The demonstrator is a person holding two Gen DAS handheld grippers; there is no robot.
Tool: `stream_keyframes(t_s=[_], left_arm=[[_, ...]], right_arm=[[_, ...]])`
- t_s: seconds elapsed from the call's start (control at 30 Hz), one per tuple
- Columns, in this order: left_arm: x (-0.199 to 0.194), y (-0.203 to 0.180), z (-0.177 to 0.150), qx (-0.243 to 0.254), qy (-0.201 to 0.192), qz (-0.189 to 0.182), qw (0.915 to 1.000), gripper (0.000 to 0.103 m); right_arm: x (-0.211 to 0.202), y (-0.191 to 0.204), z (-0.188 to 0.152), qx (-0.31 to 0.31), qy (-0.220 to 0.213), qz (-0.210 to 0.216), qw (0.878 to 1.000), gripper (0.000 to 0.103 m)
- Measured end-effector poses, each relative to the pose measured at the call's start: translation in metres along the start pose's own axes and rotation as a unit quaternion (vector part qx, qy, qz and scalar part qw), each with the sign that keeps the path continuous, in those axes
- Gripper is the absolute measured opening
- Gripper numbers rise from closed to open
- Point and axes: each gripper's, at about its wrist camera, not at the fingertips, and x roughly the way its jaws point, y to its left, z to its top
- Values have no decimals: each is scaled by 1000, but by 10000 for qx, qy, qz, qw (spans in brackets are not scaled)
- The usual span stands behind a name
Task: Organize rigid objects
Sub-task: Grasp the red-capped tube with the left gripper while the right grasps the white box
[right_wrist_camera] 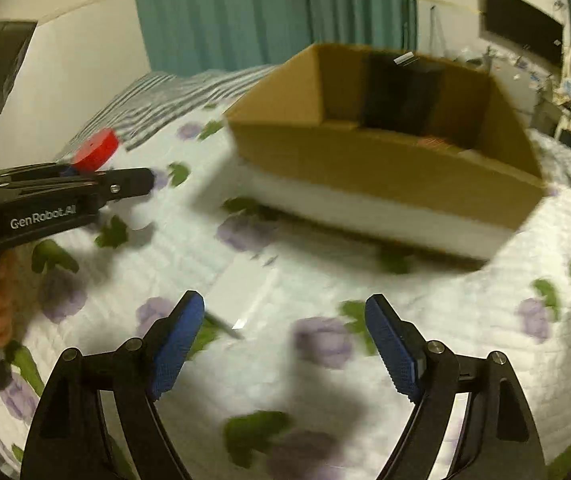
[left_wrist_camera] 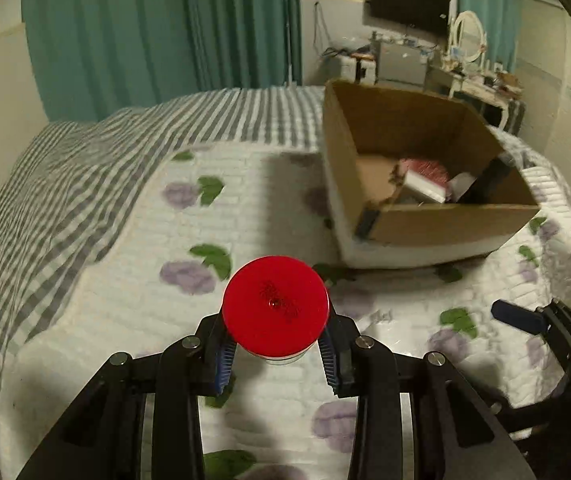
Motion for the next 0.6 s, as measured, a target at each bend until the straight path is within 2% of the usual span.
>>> stream_keyframes(t_s=[0.23,0.33,0.4,0.53,0.6], left_arm=[[2,9,-2,-113,30,-75,9999,37],[4,11,-3,-126,55,-50,9999,37],[3,9,-4,-105,50,-43,9999,37],[2,4,-5,-7,11,-38,10000,37],[3,2,-6,20,24,-25,10000,37]], right_arm=[[45,25,-3,-22,413,190,9990,83],[57,23,-1,65,474,49,9988,83],[62,20,0,150,504,-15,9986,79],[65,19,4,113,513,-24,9986,53],[59,20,4,50,421,73,9991,51]])
